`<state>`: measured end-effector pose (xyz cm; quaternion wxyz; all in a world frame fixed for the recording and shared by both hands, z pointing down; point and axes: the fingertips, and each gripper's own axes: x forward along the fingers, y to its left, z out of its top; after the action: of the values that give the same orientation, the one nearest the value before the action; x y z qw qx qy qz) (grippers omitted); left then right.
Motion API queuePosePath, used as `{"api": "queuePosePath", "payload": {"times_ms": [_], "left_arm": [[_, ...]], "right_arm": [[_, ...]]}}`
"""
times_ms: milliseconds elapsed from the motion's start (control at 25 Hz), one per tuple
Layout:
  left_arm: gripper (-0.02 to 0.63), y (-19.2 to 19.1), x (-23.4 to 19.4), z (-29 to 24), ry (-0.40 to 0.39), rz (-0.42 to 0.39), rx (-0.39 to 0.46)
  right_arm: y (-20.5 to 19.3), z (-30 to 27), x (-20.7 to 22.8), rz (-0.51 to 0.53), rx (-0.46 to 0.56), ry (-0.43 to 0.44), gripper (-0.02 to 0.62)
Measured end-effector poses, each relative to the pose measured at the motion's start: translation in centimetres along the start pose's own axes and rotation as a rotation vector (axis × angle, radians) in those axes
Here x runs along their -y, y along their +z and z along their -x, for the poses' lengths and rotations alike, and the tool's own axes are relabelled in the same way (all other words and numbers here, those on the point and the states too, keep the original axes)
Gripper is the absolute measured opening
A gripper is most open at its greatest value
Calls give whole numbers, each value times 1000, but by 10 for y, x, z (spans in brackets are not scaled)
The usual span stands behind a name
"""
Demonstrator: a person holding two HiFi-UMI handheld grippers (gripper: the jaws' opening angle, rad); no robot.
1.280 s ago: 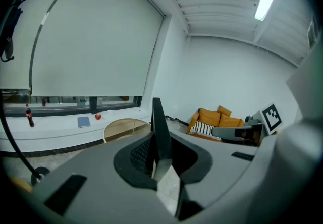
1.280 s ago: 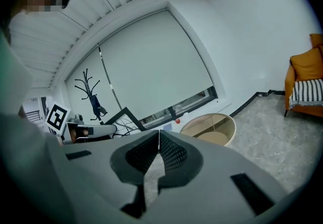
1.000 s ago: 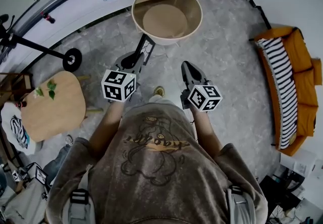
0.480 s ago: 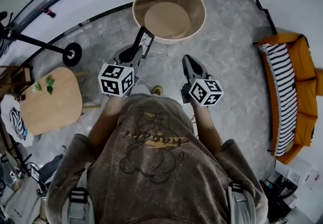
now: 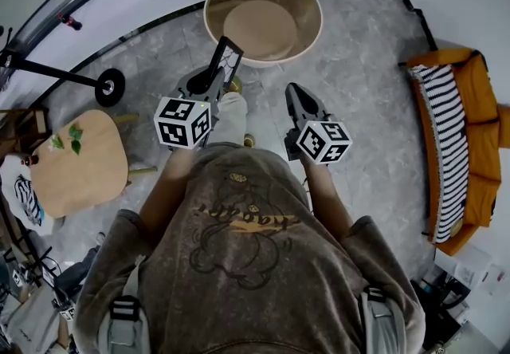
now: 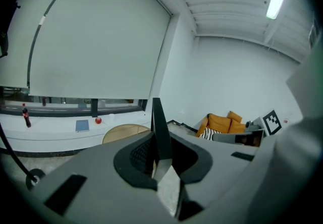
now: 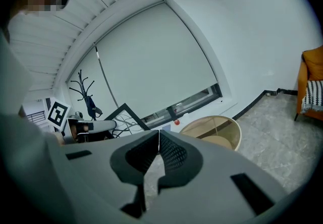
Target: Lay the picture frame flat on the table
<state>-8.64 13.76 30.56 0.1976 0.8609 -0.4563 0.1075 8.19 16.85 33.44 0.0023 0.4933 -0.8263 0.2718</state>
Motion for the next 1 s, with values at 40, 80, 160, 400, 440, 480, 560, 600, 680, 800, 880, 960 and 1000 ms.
{"api": "queuePosePath", "payload": {"times_ms": [40, 80, 160, 400, 440, 480, 560, 600, 680, 800, 880, 960, 1000], "left_arm": [[58, 1, -1, -4, -4, 0, 1], [58, 2, -1, -9, -9, 0, 1], [58, 5, -4, -18, -18, 1, -2], [58, 14, -16, -43, -36, 1, -7], [58, 16, -17, -47, -38, 2, -9], [58, 17, -19, -52, -39, 3, -10], [58, 22, -23, -62, -44, 3, -11], [58, 24, -25, -66, -47, 3, -12], [58, 27, -31, -75, -51, 4, -15], [58, 32, -41, -88, -53, 9, -20], [58, 34, -47, -97, -55, 13, -25], [58, 36, -52, -107, -57, 18, -31], [58, 36, -54, -112, -57, 21, -35]], "right_arm": [[1, -1, 3, 1, 0, -4, 20], [3, -3, 6, 1, 1, -10, 20], [7, -8, 11, 0, 5, -20, 20], [20, -30, 25, -1, 14, -33, 20], [22, -33, 27, -2, 14, -35, 20], [23, -36, 30, -3, 13, -37, 20], [27, -44, 35, -5, 11, -40, 20], [28, -48, 37, -5, 10, -41, 20], [32, -58, 40, -4, 8, -42, 20], [37, -72, 46, -5, 4, -44, 20], [39, -80, 51, -9, 0, -47, 20], [41, -88, 56, -14, -6, -50, 20], [42, -92, 59, -16, -11, -52, 20]]}}
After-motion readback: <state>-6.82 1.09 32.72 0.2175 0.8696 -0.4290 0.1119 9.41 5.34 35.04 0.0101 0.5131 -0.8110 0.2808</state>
